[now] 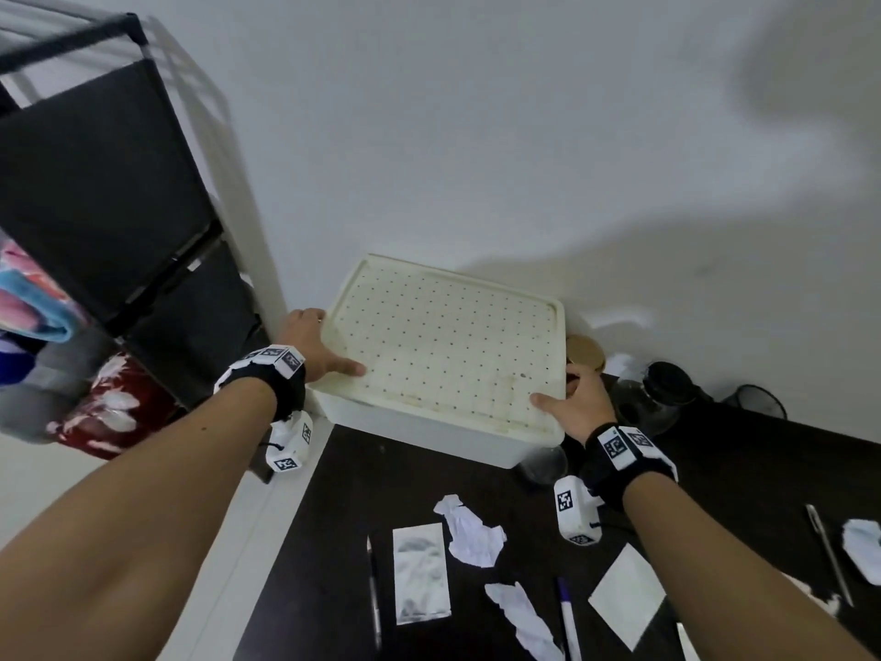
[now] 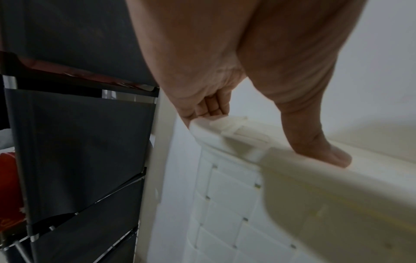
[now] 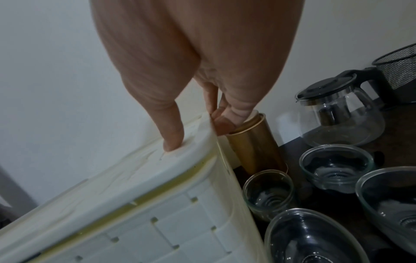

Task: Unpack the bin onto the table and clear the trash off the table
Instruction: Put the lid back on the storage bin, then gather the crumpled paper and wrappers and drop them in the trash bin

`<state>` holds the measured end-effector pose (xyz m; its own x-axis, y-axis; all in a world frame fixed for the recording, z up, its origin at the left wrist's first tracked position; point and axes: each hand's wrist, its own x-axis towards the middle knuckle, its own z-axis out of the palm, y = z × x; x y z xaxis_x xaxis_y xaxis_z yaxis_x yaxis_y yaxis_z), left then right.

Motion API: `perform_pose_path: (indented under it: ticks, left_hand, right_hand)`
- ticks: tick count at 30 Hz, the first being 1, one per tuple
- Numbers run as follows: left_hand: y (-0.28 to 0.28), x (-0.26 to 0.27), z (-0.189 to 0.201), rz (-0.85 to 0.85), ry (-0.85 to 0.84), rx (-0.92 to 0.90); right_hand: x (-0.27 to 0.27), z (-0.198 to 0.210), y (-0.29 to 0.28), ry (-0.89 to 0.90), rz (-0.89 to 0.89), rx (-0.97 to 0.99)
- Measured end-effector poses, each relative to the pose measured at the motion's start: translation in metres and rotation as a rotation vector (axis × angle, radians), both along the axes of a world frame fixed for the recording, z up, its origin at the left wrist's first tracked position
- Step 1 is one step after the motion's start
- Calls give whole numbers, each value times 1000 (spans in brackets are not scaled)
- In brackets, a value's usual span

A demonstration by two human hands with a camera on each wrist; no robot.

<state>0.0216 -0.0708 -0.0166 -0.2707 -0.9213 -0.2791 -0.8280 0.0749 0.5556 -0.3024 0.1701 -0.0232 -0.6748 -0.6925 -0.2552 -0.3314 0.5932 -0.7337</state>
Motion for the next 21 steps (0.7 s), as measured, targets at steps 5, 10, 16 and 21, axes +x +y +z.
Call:
perform_pose_path:
  ticks: [5, 10, 16, 21]
  left_hand:
    - [0, -1, -7, -20, 11, 5]
    - [-2, 4, -13, -20, 47, 26]
    - [-1, 12, -22, -19, 101, 28]
    - [29, 18, -25, 16, 97, -70]
  right_hand:
    - [1, -2, 3, 45, 19, 58]
    - [3, -3, 0, 64, -10, 80]
    - [9, -7, 6, 55, -44, 52]
    - [18, -20, 37, 23, -13, -23]
